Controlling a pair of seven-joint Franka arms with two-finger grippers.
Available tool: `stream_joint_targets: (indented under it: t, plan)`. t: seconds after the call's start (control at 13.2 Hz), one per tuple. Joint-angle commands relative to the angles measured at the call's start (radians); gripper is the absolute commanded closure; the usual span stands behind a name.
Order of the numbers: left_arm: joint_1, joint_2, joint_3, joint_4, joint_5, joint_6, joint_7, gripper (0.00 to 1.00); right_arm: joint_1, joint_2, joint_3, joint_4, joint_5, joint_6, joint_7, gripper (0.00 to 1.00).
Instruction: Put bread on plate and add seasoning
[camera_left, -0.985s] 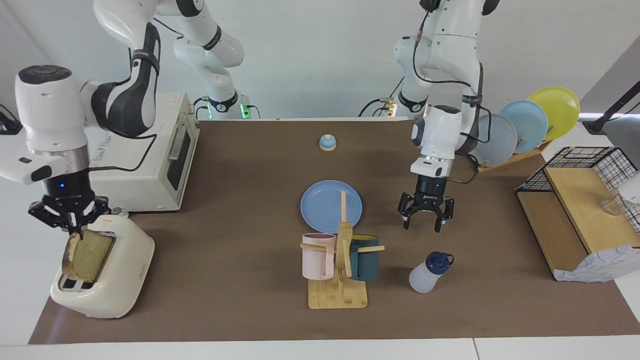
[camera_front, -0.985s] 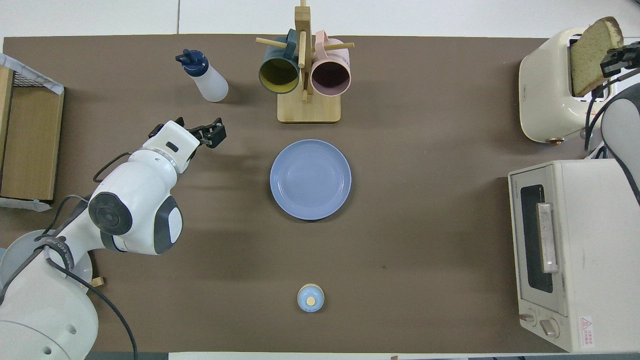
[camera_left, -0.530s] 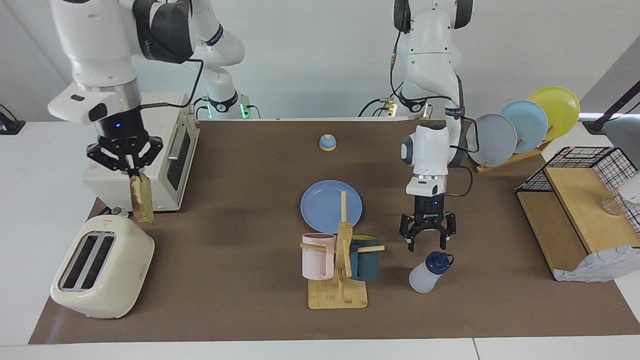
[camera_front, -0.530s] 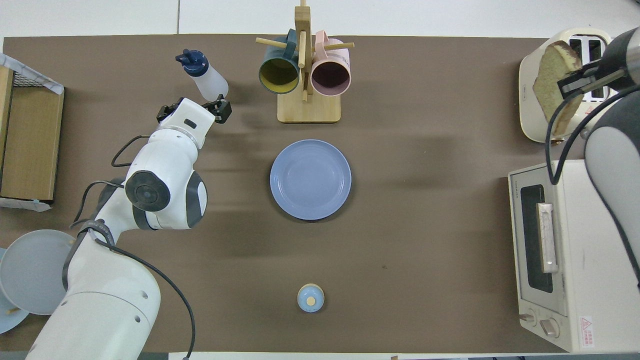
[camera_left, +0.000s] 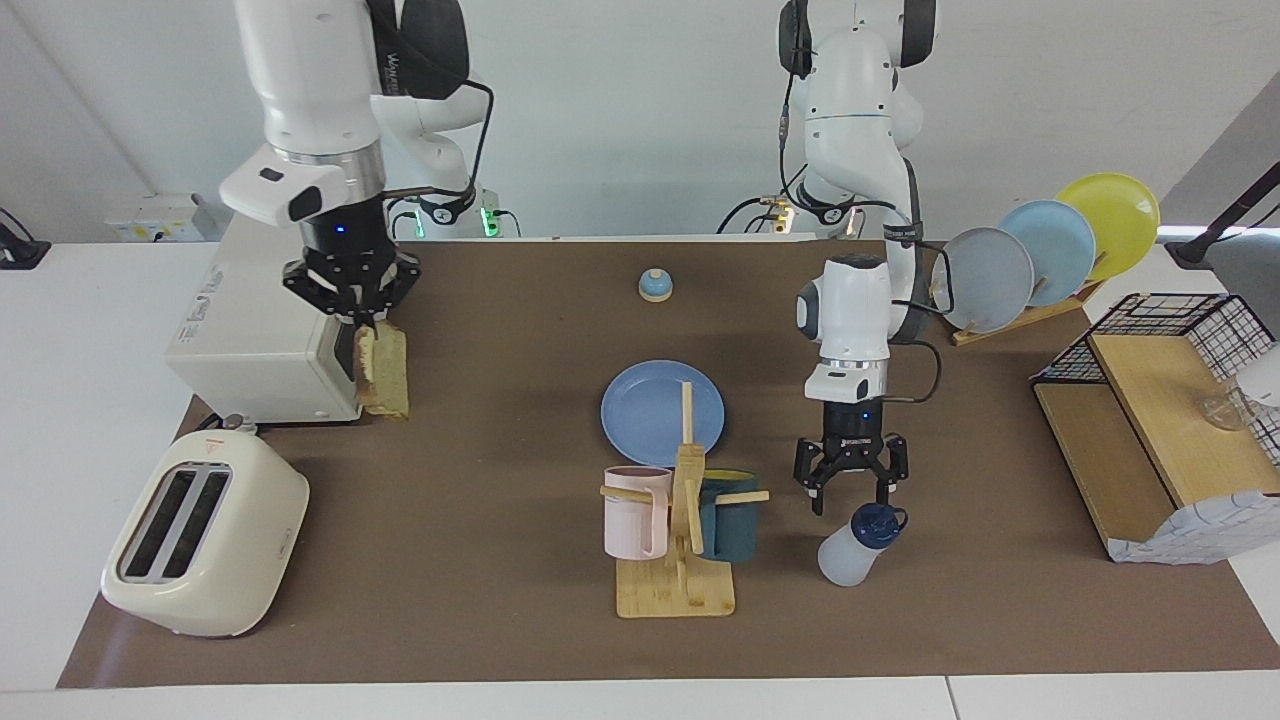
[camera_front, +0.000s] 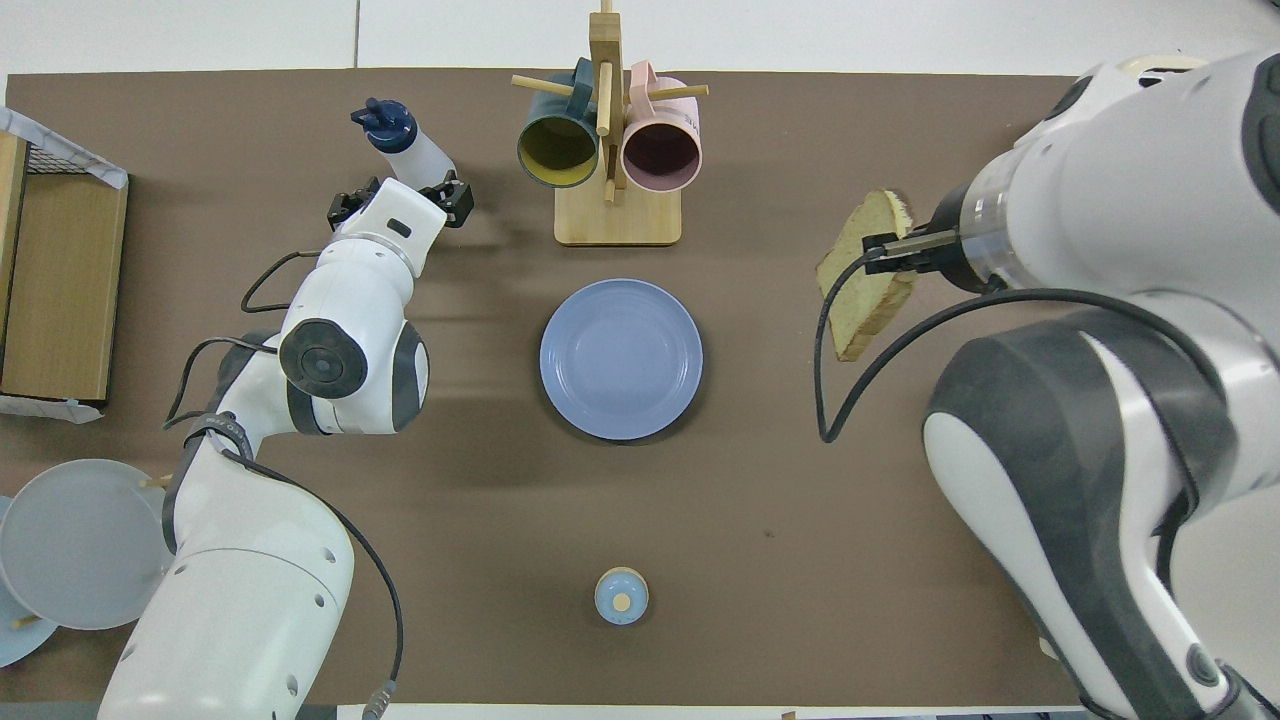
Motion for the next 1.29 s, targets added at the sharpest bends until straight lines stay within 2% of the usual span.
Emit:
stream_joint_targets:
  t: [0.0,0.15,0.38,0.68,0.98,1.06,1.14,1.21]
  plan:
    - [0.001,0.041,0.018,0.045,-0.015,-0.016,-0.014,0.00,0.075,-0.045,-0.003,-0.141,0.067,0.137,0.154,1.00]
    - [0.008,0.056,0.018,0.073,-0.012,-0.027,-0.014,0.00,0.143,-0.022,-0.003,-0.177,0.072,0.246,0.245,1.00]
    - [0.017,0.061,0.015,0.079,-0.010,-0.032,-0.021,0.00,0.215,0.002,-0.003,-0.257,0.074,0.413,0.284,1.00]
    - [0.017,0.061,0.012,0.079,-0.013,-0.036,-0.023,0.00,0.299,0.084,-0.003,-0.280,0.074,0.588,0.353,1.00]
    - [0.017,0.061,0.011,0.081,-0.013,-0.036,-0.023,0.00,0.310,0.082,-0.002,-0.336,0.074,0.671,0.321,1.00]
    - [0.017,0.061,0.011,0.081,-0.013,-0.041,-0.023,0.16,0.310,0.084,-0.002,-0.354,0.074,0.687,0.281,1.00]
    - [0.017,0.061,0.011,0.081,-0.013,-0.044,-0.023,0.47,0.310,0.090,-0.002,-0.366,0.074,0.714,0.250,1.00]
    - [0.014,0.061,0.011,0.079,-0.013,-0.044,-0.023,0.65,0.310,0.095,-0.002,-0.375,0.074,0.748,0.223,1.00]
